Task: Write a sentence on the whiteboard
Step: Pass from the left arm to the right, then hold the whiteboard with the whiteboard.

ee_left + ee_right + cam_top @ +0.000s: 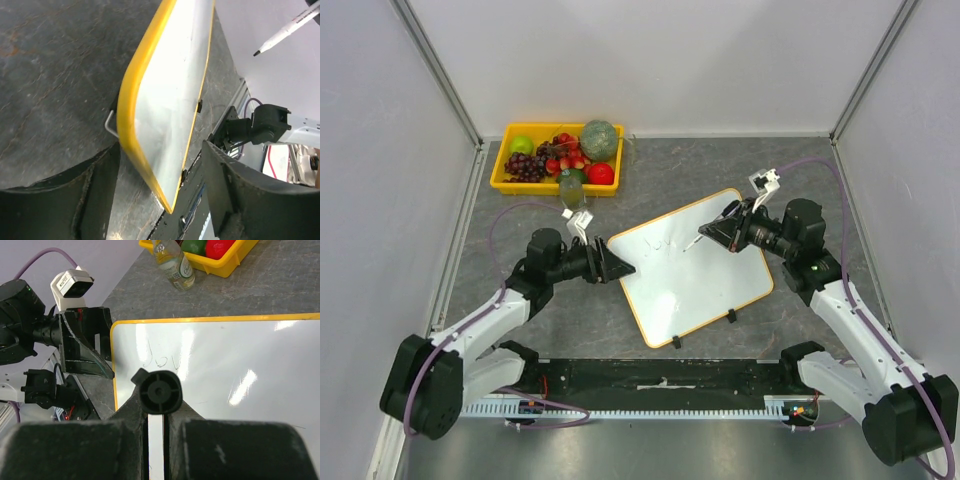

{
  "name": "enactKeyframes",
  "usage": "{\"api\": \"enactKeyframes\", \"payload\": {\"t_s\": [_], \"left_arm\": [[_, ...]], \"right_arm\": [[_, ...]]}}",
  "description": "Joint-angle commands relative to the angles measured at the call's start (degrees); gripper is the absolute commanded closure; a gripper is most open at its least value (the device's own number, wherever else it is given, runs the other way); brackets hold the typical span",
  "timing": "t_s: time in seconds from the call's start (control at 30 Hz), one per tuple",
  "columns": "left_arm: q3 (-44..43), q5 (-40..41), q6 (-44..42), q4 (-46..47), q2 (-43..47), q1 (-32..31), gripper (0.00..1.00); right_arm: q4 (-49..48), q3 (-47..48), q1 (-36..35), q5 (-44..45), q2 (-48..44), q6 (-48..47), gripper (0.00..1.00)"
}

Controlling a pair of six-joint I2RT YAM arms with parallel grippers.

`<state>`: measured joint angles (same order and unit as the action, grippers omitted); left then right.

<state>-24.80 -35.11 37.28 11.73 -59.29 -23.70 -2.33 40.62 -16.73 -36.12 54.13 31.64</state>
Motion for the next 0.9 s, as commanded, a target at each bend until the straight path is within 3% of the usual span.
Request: {"api": "enactKeyframes", "payload": {"t_s": [0.0, 0.13, 0.33, 0.4, 0.67, 0.87], "left_arm": [[-2.3, -6.9, -0.2, 12.3, -4.4, 0.2, 0.32], [-1.9, -8.6, -2.5, 15.5, -8.2, 0.2, 0.45], [1.0, -11.2, -6.0, 18.6, -10.7, 0.2, 0.89], [1.5, -11.8, -6.9, 18.2, -10.7, 0.2, 0.98], [0.6, -13.3, -12.8, 10.8, -9.8, 0.2, 0.98], [1.6, -15.1, -14.2, 10.6, -11.0, 0.3, 0.98]], "right_arm": [[-0.7, -0.3, 0.6, 0.0, -1.0, -0.6, 1.00], [-0.7, -0.3, 0.9, -0.4, -0.9, -0.6, 1.00], [-0.7, -0.2, 1.3, -1.0, -1.0, -1.0, 1.00], [-0.7, -0.3, 1.3, -1.4, -1.0, -1.2, 1.00], [-0.7, -0.2, 1.4, -2.3, -1.7, -1.8, 1.00], [-0.6, -0.2, 1.5, -2.6, -2.7, -2.5, 1.00]]}}
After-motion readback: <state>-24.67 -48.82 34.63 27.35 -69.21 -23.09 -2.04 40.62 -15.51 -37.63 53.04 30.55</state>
